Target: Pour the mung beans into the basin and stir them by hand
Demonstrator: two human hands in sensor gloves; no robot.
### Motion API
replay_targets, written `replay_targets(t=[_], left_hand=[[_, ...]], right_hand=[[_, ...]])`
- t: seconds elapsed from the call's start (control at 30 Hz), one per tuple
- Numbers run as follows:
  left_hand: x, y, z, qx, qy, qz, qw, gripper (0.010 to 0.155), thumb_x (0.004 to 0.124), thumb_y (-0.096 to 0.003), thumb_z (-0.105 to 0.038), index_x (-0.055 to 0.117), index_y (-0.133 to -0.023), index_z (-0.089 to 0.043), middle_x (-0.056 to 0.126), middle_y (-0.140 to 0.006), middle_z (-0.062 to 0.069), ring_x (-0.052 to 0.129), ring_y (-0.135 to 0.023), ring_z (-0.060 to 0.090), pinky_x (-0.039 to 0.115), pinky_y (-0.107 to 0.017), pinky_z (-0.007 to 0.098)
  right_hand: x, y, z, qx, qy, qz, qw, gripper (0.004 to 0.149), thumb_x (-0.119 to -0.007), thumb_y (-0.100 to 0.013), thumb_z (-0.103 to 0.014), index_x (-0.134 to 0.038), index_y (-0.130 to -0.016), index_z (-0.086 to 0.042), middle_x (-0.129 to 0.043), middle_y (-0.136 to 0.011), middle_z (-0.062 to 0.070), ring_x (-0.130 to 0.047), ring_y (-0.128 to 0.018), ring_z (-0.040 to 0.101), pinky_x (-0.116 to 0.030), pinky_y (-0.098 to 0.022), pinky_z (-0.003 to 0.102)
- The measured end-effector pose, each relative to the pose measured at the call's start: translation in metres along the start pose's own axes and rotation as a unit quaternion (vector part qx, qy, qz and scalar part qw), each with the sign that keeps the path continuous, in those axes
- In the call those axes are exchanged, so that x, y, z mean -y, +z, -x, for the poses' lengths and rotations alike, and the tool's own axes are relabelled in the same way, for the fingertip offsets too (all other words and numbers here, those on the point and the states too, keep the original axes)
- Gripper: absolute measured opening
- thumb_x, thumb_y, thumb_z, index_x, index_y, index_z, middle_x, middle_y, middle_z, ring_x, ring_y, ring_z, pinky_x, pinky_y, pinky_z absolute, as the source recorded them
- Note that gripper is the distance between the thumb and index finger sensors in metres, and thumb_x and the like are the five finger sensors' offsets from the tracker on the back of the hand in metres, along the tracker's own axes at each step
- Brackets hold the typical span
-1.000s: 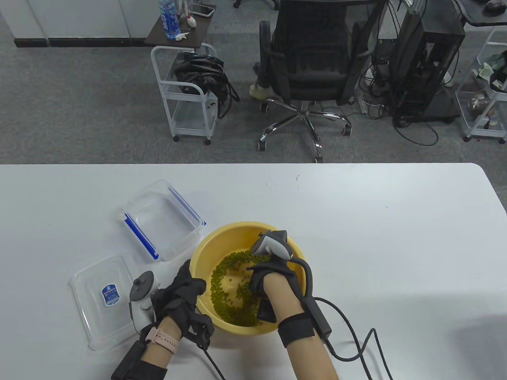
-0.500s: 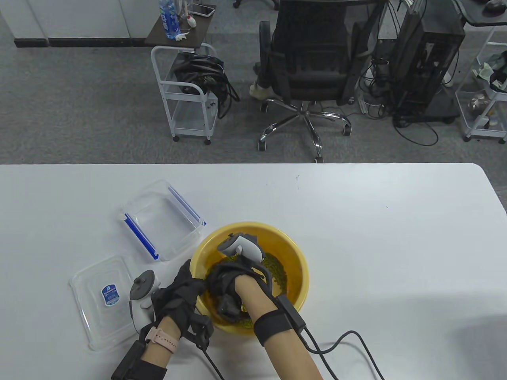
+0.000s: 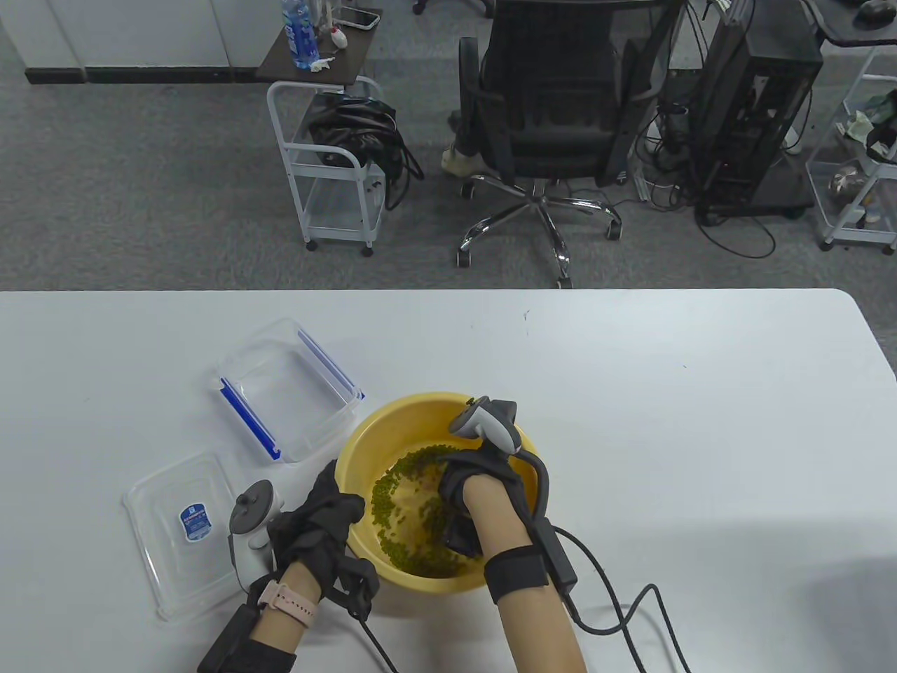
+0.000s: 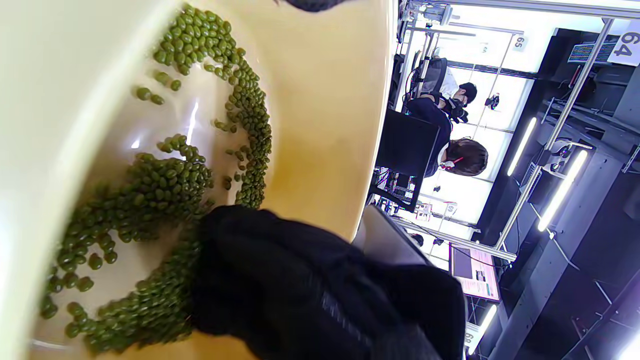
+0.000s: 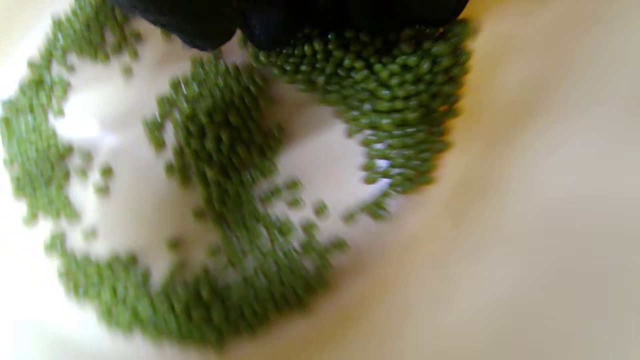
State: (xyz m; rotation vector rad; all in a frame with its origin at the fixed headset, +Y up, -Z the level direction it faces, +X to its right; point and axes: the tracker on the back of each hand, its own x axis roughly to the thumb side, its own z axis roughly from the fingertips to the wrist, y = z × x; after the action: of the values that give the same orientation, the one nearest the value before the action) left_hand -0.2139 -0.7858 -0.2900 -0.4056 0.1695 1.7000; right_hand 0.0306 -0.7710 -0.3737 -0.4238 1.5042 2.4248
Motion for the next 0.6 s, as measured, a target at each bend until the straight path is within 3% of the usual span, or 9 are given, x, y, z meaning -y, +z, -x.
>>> replay_targets(t=[0.1, 0.27, 0.37, 0.43, 0.5, 0.6], left_hand=[[0.0, 0.0, 0.0, -0.001, 0.002, 0.0, 1.0, 0.073, 0.066, -0.046, -0.003, 0.026, -0.107, -0.006, 0.027, -0.108, 0.026, 0.033, -0.098, 0.053, 0.042, -0.066, 0.063], [0.0, 0.0, 0.0, -0.002, 0.001, 0.002, 1.0, 0.073, 0.066, -0.0462, -0.003, 0.025, -0.107, -0.006, 0.027, -0.108, 0.026, 0.033, -0.098, 0.053, 0.042, -0.066, 0.063], [0.0, 0.001, 0.0, -0.004, 0.0, 0.005, 1.0, 0.073, 0.065, -0.0461, -0.003, 0.026, -0.107, -0.006, 0.027, -0.108, 0.026, 0.033, -0.099, 0.053, 0.042, -0.066, 0.063], [0.0, 0.001, 0.0, -0.004, -0.001, 0.007, 1.0, 0.073, 0.065, -0.0462, -0.003, 0.026, -0.107, -0.006, 0.027, -0.109, 0.026, 0.033, -0.099, 0.053, 0.042, -0.066, 0.063], [0.0, 0.0, 0.0, -0.004, -0.001, 0.008, 1.0, 0.072, 0.065, -0.0462, -0.003, 0.026, -0.107, -0.006, 0.027, -0.109, 0.026, 0.032, -0.099, 0.053, 0.042, -0.066, 0.063], [0.0, 0.001, 0.0, -0.004, -0.001, 0.011, 1.0, 0.072, 0.065, -0.0463, -0.003, 0.026, -0.107, -0.006, 0.026, -0.108, 0.026, 0.032, -0.099, 0.053, 0.041, -0.066, 0.063]], right_hand=[[-0.016, 0.008, 0.0, 0.016, 0.046, -0.021, 0.999, 0.052, -0.065, -0.04, -0.036, -0.048, -0.087, -0.021, -0.034, -0.092, 0.009, -0.042, -0.085, 0.036, -0.048, -0.064, 0.047], [-0.051, 0.011, -0.023, 0.072, 0.082, -0.135, 0.985, 0.049, -0.067, -0.039, -0.036, -0.059, -0.084, -0.018, -0.044, -0.087, 0.013, -0.049, -0.08, 0.04, -0.052, -0.059, 0.051], [-0.059, 0.01, -0.05, 0.132, 0.041, -0.181, 0.974, 0.05, -0.066, -0.039, -0.037, -0.056, -0.085, -0.021, -0.044, -0.087, 0.012, -0.052, -0.078, 0.038, -0.055, -0.058, 0.049], [-0.055, 0.008, -0.064, 0.136, -0.026, -0.189, 0.972, 0.051, -0.064, -0.041, -0.04, -0.045, -0.088, -0.031, -0.029, -0.095, -0.001, -0.044, -0.085, 0.026, -0.049, -0.067, 0.039], [-0.044, 0.003, -0.073, 0.125, -0.076, -0.16, 0.976, 0.05, -0.062, -0.043, -0.04, -0.041, -0.088, -0.036, -0.022, -0.096, -0.009, -0.031, -0.09, 0.02, -0.038, -0.073, 0.035], [-0.019, -0.002, -0.078, 0.121, -0.094, -0.058, 0.987, 0.05, -0.062, -0.043, -0.042, -0.041, -0.088, -0.038, -0.019, -0.098, -0.014, -0.03, -0.09, 0.018, -0.037, -0.074, 0.033]])
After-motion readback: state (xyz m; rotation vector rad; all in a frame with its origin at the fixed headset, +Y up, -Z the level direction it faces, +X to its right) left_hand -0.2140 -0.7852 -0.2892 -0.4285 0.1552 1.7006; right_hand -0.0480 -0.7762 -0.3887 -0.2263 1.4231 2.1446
